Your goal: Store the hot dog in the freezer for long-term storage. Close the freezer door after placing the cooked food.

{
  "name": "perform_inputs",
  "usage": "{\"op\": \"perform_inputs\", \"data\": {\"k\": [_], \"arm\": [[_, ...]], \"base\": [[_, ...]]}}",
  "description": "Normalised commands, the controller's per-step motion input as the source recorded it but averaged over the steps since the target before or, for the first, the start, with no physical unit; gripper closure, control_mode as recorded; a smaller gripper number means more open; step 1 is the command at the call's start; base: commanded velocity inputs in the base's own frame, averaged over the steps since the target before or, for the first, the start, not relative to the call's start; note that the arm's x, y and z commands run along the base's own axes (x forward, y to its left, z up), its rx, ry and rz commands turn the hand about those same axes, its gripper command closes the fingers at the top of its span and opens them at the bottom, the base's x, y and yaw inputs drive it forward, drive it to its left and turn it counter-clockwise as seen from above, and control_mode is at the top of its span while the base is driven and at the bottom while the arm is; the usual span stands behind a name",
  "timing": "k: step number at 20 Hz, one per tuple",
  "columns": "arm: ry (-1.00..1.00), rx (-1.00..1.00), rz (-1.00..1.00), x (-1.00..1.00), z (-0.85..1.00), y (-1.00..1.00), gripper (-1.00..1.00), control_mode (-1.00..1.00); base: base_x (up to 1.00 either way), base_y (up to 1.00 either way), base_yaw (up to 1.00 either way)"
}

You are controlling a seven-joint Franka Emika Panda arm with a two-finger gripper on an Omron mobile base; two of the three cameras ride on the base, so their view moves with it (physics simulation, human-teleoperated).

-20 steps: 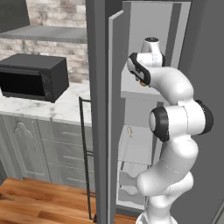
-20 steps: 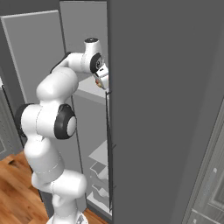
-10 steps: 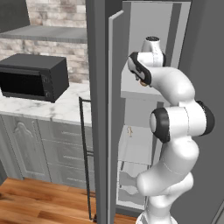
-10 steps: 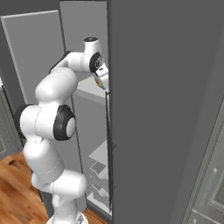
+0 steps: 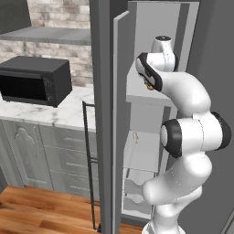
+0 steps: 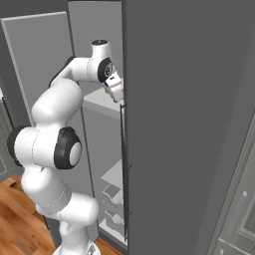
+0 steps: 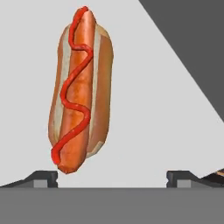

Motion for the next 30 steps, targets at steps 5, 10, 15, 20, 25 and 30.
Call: {"op": "perform_inputs", "data": {"k": [5,10,15,20,25,30], "arm": [[0.00,0.00,0.00,-0.51,0.01,0.17,-1.00,-1.00],[-0.02,0.00,0.00,-0.62,0.13,0.16,-1.00,-1.00],[0.00,0.00,0.00,-0.75,0.20,0.01,-1.00,-1.00],[0.00,0.00,0.01,-0.85,0.20,0.00,-1.00,-1.00],[0.00,0.00,0.08,-0.93,0.00,0.06,-1.00,-1.00],[-0.01,-0.04,0.08,-0.85,0.00,-0.01,-1.00,-1.00]], "base": [[0.00,0.00,0.00],[0.00,0.00,0.00],[0.00,0.00,0.00],[0.00,0.00,0.00],[0.00,0.00,0.00],[0.00,0.00,0.00]]}}
